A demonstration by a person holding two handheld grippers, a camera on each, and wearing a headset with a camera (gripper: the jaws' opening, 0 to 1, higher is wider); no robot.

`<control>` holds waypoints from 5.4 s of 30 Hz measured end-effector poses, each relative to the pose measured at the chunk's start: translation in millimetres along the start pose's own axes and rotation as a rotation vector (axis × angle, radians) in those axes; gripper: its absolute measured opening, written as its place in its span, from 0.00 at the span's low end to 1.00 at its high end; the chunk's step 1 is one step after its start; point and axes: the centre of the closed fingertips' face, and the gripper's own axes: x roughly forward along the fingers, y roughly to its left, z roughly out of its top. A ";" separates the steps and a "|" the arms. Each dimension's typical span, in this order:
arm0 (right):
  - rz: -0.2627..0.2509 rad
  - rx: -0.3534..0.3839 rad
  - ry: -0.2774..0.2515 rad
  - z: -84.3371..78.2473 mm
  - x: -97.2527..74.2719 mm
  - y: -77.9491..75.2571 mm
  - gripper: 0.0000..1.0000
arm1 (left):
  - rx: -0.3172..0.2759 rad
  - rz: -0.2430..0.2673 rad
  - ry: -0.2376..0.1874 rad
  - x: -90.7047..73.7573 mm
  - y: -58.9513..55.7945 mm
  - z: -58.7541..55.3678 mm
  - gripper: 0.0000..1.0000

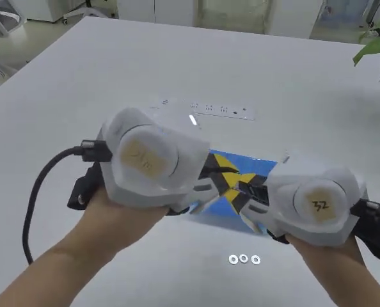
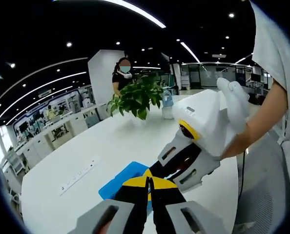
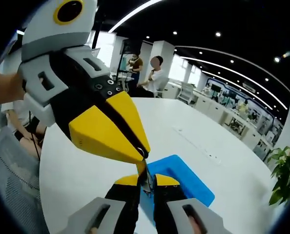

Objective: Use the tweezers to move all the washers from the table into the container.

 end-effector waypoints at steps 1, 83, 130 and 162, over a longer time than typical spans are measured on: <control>0.000 0.003 -0.001 -0.9 -2.7 2.8 0.06 | 0.002 -0.003 0.000 -1.2 -3.1 0.1 0.00; 0.099 0.214 0.135 -71.3 10.6 50.0 0.10 | -0.074 -0.046 0.141 15.8 -46.6 -66.9 0.00; -0.002 -0.059 0.059 -9.0 -8.1 1.7 0.03 | 0.027 0.006 0.001 9.9 -15.8 3.1 0.00; -0.019 -0.075 0.109 -29.9 35.0 -30.1 0.03 | 0.037 0.032 0.053 47.1 20.2 -22.0 0.00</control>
